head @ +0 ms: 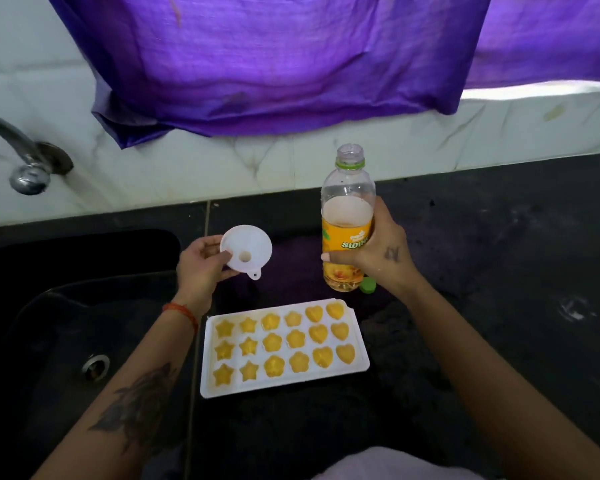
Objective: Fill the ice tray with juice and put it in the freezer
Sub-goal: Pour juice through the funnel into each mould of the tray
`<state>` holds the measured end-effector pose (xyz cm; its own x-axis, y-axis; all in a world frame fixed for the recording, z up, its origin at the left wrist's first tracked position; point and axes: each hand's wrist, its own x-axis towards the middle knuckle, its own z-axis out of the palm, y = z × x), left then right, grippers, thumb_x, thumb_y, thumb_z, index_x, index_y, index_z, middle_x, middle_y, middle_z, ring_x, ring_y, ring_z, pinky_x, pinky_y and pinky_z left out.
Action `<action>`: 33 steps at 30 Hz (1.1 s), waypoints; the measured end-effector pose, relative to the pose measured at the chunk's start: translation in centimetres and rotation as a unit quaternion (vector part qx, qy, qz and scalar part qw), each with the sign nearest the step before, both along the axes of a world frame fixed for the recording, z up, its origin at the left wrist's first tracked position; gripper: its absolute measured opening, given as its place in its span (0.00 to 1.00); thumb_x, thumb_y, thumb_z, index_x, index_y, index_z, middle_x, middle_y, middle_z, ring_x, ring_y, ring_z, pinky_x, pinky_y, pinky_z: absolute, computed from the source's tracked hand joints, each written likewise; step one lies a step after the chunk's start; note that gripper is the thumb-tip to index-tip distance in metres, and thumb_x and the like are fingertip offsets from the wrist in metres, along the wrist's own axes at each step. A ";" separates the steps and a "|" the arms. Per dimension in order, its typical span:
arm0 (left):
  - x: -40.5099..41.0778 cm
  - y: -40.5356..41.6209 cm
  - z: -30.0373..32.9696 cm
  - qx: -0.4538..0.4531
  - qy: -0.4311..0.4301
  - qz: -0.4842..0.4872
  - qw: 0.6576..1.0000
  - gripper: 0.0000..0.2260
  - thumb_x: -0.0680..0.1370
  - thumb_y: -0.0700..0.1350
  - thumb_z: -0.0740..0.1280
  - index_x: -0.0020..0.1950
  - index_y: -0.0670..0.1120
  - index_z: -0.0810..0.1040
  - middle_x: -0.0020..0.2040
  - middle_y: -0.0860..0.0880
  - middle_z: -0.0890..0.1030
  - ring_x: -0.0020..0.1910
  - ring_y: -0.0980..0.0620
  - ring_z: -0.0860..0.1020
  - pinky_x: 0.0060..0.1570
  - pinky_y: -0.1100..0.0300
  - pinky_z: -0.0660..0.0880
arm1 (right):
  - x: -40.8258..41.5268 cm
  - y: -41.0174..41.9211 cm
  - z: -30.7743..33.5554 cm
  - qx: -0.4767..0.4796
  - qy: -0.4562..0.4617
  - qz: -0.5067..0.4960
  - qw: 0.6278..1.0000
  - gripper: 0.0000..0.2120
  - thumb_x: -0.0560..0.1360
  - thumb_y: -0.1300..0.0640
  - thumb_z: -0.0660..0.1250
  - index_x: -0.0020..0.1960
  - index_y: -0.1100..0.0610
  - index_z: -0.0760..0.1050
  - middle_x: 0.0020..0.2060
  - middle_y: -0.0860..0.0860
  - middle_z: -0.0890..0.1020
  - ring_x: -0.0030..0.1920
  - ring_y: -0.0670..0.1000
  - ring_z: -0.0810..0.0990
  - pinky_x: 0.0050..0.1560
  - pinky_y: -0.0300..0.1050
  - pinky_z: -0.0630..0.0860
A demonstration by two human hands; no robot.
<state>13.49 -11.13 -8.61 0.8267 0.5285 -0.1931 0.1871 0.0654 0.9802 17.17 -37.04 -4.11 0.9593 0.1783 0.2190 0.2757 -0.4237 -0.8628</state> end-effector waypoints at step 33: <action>2.1 -9.2 3.0 0.383 -0.158 -0.189 0.890 0.44 0.68 0.63 0.70 0.77 0.53 0.51 0.76 0.50 0.59 0.74 0.49 0.57 0.66 0.55 0.57 | 0.8 -3.2 -8.1 -0.405 0.093 0.059 0.908 0.24 0.72 0.57 0.69 0.67 0.47 0.71 0.63 0.55 0.74 0.62 0.57 0.72 0.61 0.47 0.71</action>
<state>15.61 -20.38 -5.63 0.9223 0.0773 0.3786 -0.2398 -0.6538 0.7177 18.00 -40.27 -12.23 0.9301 0.3121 -0.1936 0.2417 -0.9171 -0.3170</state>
